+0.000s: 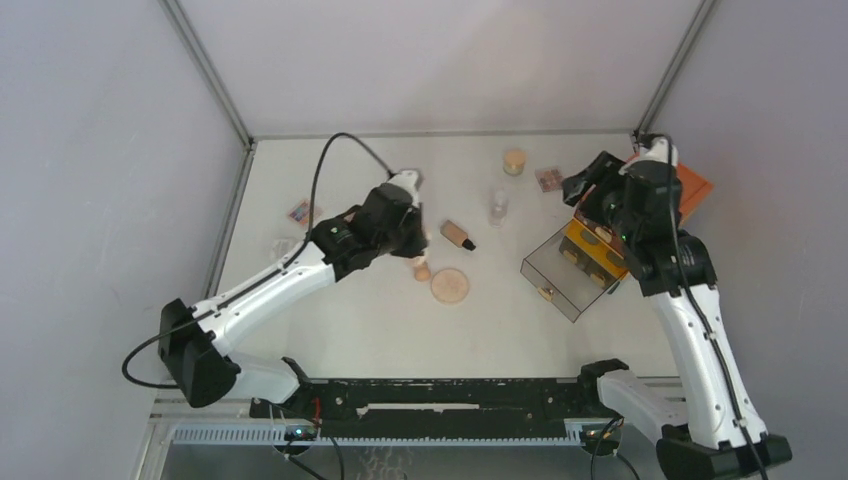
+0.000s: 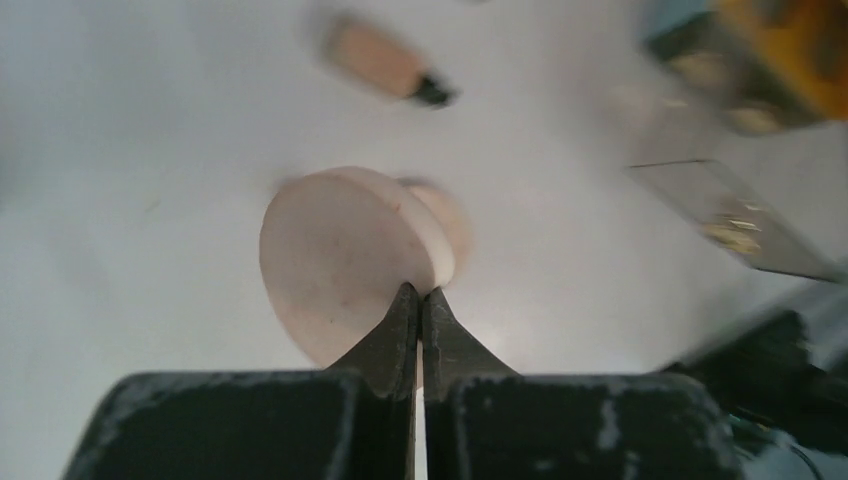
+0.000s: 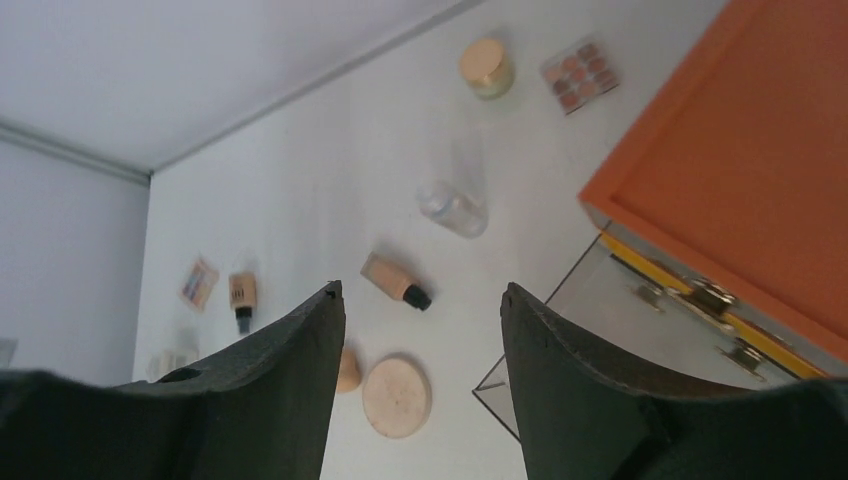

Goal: Organize the makeup
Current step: Pick up the makeup tool from the center of the board, then place the makeup tool in the drawer.

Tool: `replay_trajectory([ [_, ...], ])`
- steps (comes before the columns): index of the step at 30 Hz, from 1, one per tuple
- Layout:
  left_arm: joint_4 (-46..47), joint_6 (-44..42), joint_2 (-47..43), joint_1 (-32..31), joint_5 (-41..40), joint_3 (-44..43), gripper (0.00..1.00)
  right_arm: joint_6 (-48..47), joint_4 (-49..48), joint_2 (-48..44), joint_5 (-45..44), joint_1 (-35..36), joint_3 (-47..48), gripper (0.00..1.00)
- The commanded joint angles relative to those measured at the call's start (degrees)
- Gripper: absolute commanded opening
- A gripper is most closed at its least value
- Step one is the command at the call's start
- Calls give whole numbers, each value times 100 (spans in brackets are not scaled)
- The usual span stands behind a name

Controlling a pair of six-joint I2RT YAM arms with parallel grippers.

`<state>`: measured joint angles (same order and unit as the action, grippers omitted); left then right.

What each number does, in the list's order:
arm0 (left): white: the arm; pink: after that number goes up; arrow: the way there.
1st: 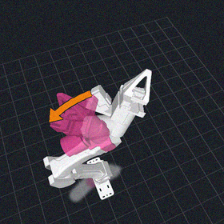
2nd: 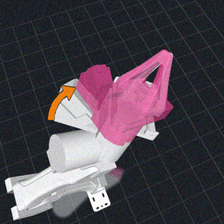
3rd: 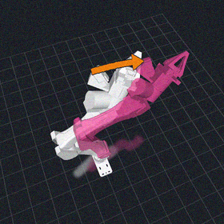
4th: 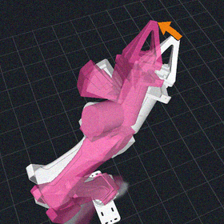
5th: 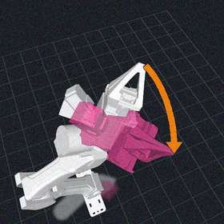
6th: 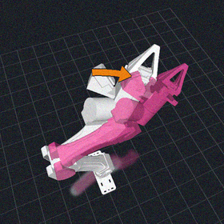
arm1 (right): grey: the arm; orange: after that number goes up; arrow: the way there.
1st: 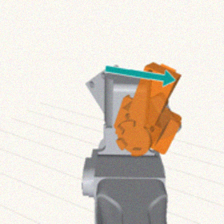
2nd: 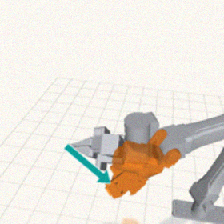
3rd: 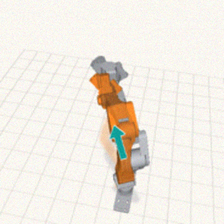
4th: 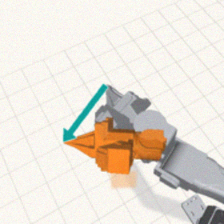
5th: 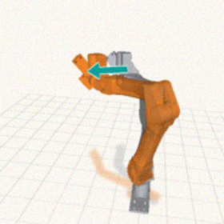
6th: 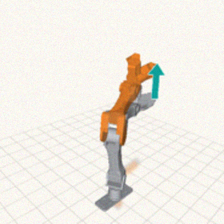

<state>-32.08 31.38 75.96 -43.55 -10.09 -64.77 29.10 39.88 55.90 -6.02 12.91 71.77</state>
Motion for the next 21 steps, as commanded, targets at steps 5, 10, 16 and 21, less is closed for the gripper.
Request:
replay_trajectory([
  [5,353,-847,1689,-1408,1951,-3080,0,258,340,-1095,-645,-777,23,65],
  [10,824,-502,2829,-1646,2925,-4179,0,218,462,-1605,-866,-1096,21,66],
  [16,800,-397,3861,-1856,3300,-5294,0,156,796,-1905,-1067,-1185,22,66],
  [21,453,-410,4536,-1876,3171,-6253,60,185,956,-1921,-1045,-1183,22,66],
])
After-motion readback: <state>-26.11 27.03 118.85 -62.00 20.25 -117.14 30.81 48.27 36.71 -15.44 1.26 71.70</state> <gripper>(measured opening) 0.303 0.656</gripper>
